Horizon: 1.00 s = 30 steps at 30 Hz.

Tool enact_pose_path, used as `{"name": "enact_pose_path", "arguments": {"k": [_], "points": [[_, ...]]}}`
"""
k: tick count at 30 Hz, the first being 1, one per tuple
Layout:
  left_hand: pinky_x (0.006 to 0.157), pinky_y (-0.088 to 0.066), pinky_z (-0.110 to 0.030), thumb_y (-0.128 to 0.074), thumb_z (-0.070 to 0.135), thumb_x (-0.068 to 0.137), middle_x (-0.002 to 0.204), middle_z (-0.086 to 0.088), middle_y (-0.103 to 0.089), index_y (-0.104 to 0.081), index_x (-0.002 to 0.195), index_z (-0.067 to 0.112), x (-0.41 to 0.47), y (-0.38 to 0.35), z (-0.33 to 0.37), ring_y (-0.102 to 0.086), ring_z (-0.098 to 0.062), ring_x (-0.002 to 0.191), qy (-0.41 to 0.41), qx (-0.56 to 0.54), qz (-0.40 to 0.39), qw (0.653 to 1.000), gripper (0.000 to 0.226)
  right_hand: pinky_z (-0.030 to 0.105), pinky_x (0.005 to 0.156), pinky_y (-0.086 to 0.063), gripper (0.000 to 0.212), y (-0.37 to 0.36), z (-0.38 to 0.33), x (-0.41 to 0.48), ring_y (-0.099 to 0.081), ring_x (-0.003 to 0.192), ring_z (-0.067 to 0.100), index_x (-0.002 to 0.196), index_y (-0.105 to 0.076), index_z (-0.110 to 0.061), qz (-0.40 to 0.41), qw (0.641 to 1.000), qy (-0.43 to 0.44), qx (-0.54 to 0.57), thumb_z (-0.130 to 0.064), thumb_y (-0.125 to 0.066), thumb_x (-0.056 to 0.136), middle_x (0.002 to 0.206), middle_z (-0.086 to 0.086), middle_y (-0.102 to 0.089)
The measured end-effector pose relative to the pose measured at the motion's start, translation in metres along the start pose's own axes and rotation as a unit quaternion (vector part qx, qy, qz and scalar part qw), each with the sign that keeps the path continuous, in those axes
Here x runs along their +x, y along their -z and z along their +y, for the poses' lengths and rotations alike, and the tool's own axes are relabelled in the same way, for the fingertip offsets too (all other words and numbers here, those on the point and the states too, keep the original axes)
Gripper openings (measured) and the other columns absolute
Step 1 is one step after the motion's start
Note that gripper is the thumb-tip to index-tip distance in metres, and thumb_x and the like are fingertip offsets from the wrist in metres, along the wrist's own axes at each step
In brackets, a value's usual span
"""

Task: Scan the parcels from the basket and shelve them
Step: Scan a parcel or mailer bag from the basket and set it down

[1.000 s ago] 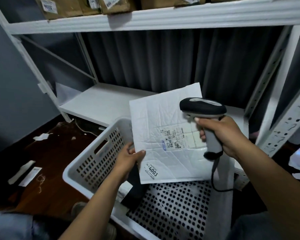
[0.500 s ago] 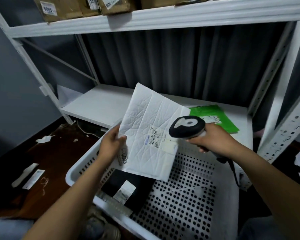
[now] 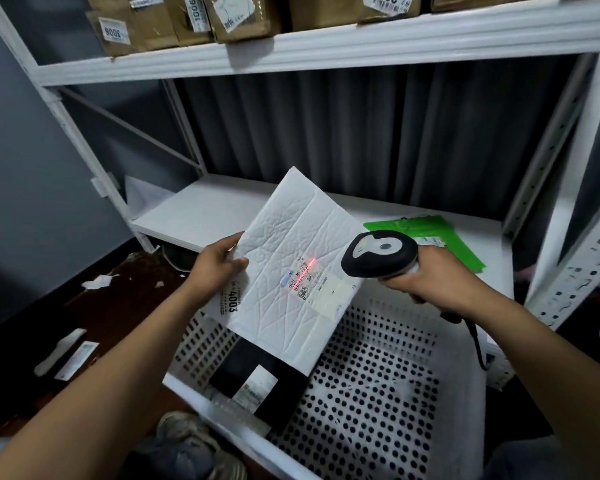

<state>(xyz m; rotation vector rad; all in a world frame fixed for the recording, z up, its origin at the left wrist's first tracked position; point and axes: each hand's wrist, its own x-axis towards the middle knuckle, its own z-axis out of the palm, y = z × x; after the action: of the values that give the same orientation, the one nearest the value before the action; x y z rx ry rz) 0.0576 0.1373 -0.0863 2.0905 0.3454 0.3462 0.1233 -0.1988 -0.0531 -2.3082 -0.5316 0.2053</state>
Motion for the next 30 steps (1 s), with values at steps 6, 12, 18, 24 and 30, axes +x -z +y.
{"name": "enact_pose_path", "arguments": {"k": [6,12,18,24,30], "points": [[0.089,-0.051,-0.032,-0.059,-0.003,0.087,0.108,0.001,-0.072,-0.062,0.127,0.026,0.000,-0.001,-0.005,-0.066,-0.012,0.088,0.008,-0.003,-0.011,1.000,0.050,0.011,0.037,-0.033,0.028,0.003,0.003,0.001,-0.046,0.031,0.001,0.065,-0.055,-0.021,0.006,1.000,-0.001,-0.002,-0.030,-0.077,0.078,0.035,-0.016,-0.051],[0.078,-0.053,-0.025,-0.058,-0.004,0.089,0.103,0.003,-0.071,-0.062,0.126,0.025,-0.002,-0.009,0.002,-0.065,-0.005,0.079,0.020,-0.037,0.000,0.999,0.048,0.011,0.038,-0.033,0.024,0.003,0.009,0.004,-0.047,0.033,0.001,0.069,-0.059,-0.018,0.013,1.000,0.005,-0.008,-0.032,-0.077,0.078,0.041,-0.008,-0.056],[0.073,-0.058,-0.031,-0.057,-0.002,0.089,0.097,-0.003,-0.074,-0.065,0.116,0.026,0.006,-0.042,0.008,-0.072,-0.018,0.082,0.070,-0.147,0.033,0.986,0.039,0.021,0.045,-0.045,0.016,0.014,0.028,0.016,-0.052,0.042,0.010,0.085,-0.068,-0.018,0.058,0.993,-0.032,0.095,-0.027,-0.079,0.078,0.055,-0.005,-0.062],[0.064,-0.056,-0.032,-0.044,-0.007,0.094,0.091,-0.005,-0.072,-0.059,0.116,0.017,0.038,-0.115,0.030,-0.068,-0.021,0.074,0.138,-0.274,0.047,0.951,0.036,0.024,0.045,-0.046,0.013,0.040,0.074,0.046,-0.052,0.041,0.013,0.080,-0.065,-0.013,0.116,0.964,-0.119,0.210,-0.021,-0.075,0.083,0.052,0.000,-0.057],[0.084,-0.052,-0.038,-0.044,-0.010,0.091,0.114,-0.011,-0.066,-0.056,0.126,0.012,0.110,-0.207,0.043,-0.065,-0.028,0.094,0.155,-0.275,0.039,0.948,0.043,0.031,0.051,-0.045,0.015,0.063,0.143,0.080,-0.051,0.046,0.020,0.079,-0.065,-0.008,0.213,0.905,-0.185,0.319,-0.020,-0.074,0.083,0.058,0.007,-0.057]]}}
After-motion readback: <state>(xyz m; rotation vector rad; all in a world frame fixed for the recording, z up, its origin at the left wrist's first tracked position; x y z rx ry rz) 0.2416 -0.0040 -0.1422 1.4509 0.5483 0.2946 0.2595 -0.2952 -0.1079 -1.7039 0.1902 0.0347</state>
